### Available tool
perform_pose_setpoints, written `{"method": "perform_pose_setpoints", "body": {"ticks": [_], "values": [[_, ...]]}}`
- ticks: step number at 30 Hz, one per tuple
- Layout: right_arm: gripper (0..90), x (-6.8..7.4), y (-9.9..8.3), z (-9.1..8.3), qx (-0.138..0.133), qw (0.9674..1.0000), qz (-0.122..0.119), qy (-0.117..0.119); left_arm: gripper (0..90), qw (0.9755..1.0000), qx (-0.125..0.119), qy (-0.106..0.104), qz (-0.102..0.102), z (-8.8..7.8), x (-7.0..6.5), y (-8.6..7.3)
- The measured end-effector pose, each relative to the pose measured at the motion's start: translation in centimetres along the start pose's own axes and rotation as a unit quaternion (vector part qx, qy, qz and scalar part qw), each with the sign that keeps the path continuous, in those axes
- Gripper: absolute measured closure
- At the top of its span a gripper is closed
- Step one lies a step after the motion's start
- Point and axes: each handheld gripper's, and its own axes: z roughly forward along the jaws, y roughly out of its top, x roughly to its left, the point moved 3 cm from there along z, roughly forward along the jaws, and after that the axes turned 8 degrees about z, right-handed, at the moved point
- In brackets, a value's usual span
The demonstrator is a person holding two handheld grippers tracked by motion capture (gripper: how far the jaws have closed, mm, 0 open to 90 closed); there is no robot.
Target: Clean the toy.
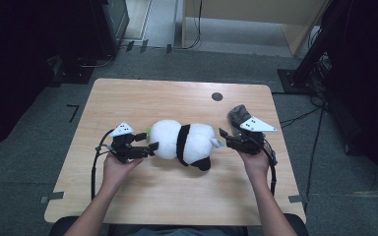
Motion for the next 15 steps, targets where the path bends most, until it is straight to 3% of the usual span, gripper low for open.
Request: {"method": "perform_pose_setpoints", "body": {"ticks": [6,8,11,15], "values": [[39.9,-2.0,-0.6,0.8,-0.03,0.9963,-0.003,-0.08,26.4,1.0,0.0,-0.001,0.0,0.2,0.1,0.0],[39.9,-2.9,-0.9,1.1,-0.036,0.9951,0.005,-0.092,26.3,1.0,0.0,-0.002,0.0,0.2,0.1,-0.1],[40.0,-4.2,-1.3,1.5,-0.044,0.9945,0.037,-0.087,26.4,1.0,-0.002,-0.005,-0.001,0.3,0.2,-0.1],[38.7,-5.6,-2.1,2.7,-0.037,0.9913,0.034,-0.122,26.4,1.0,-0.002,-0.006,-0.002,0.3,0.2,-0.1]]}}
